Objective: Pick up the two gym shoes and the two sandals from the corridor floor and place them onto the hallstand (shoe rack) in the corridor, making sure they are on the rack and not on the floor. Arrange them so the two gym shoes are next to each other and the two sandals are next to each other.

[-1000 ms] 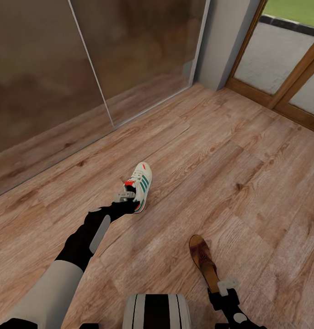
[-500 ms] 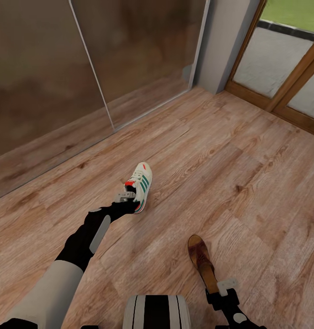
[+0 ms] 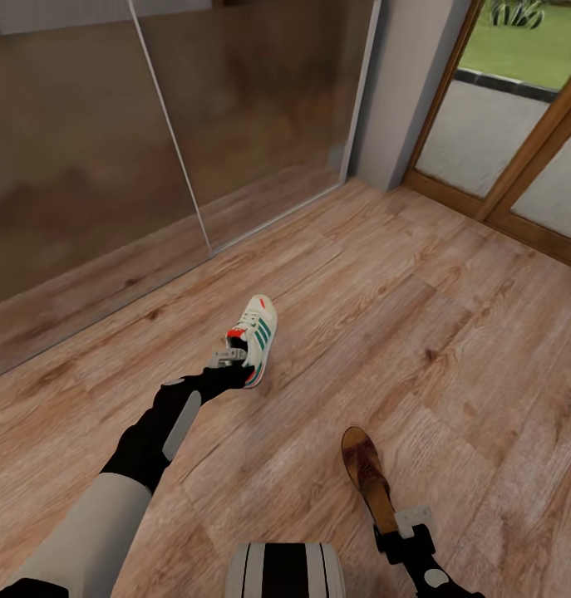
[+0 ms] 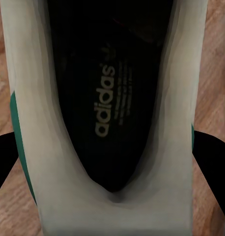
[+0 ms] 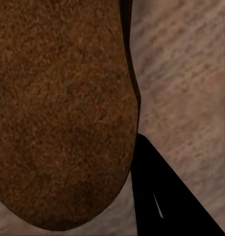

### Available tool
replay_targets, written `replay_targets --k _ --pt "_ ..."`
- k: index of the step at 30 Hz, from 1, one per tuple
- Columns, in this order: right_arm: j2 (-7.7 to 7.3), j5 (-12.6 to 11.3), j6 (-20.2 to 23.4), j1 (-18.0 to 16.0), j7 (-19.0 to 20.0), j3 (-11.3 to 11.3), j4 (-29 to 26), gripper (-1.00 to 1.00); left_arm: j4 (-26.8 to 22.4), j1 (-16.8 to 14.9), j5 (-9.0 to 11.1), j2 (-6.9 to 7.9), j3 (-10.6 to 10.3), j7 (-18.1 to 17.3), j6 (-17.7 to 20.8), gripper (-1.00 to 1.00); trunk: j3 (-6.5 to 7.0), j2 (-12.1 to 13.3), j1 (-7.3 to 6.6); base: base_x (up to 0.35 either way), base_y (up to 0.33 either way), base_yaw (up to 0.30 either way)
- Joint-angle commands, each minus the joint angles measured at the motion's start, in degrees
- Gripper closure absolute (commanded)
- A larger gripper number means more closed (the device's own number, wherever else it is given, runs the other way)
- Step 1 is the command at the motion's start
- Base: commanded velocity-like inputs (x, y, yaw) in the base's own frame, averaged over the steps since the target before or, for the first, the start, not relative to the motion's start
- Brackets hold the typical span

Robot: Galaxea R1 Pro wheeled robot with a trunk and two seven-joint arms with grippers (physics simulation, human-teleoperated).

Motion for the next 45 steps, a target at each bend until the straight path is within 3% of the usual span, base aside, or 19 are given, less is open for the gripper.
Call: replay_targets --k 1,13,17,20,24,26,28,32,45 --pt "0.01 0.4 -0.2 0.0 -0.2 -0.5 0.0 1.00 -0.1 0.0 0.1 -0.01 0.0 0.0 0.3 1.00 0.19 0.0 -0.03 0.000 0.000 0.000" --pt "0.34 -0.1 -0.2 0.0 -0.3 -1.2 -1.3 1.00 0.0 0.0 0.4 0.02 -0.2 0.0 0.4 1.00 2.85 0.2 -0.34 0.000 0.000 0.000" --pt "0.48 -0.7 0.9 0.0 -0.3 -1.4 -12.0 1.00 0.0 0.0 0.6 -0.06 -0.1 0.0 0.4 1.00 3.74 0.2 -0.44 0.000 0.000 0.000" --pt "0.59 -5.2 7.2 0.0 -0.2 -1.4 -24.2 1.00 0.0 0.0 0.6 -0.07 -0.1 0.0 0.3 1.00 4.40 0.3 -0.52 0.000 0.000 0.000" --pt "0.62 -12.7 21.3 0.0 -0.1 -1.4 -36.5 1.00 0.0 0.0 0.5 -0.05 0.0 0.0 0.2 1.00 5.29 0.3 -0.62 0.000 0.000 0.000" --pt "0.63 -15.2 28.8 0.0 -0.1 -1.3 -44.4 1.00 0.1 0.0 0.5 0.03 0.1 0.0 0.2 1.00 5.73 0.3 -0.68 0.000 0.000 0.000" --pt "0.63 -15.8 33.9 0.0 -0.1 -0.8 -51.3 1.00 0.1 0.0 0.5 0.05 0.1 0.0 0.2 1.00 6.18 0.4 -0.73 0.000 0.000 0.000" --pt "0.71 -16.1 36.0 0.0 0.0 -0.4 -58.3 1.00 0.0 0.0 0.5 0.03 0.0 0.0 0.2 1.00 7.06 0.4 -0.83 0.000 0.000 0.000" --pt "0.72 -16.1 37.8 0.0 0.1 -0.4 -60.0 1.00 0.0 0.0 0.6 -0.19 0.0 0.0 0.3 1.00 10.81 0.6 -1.17 0.000 0.000 0.000"
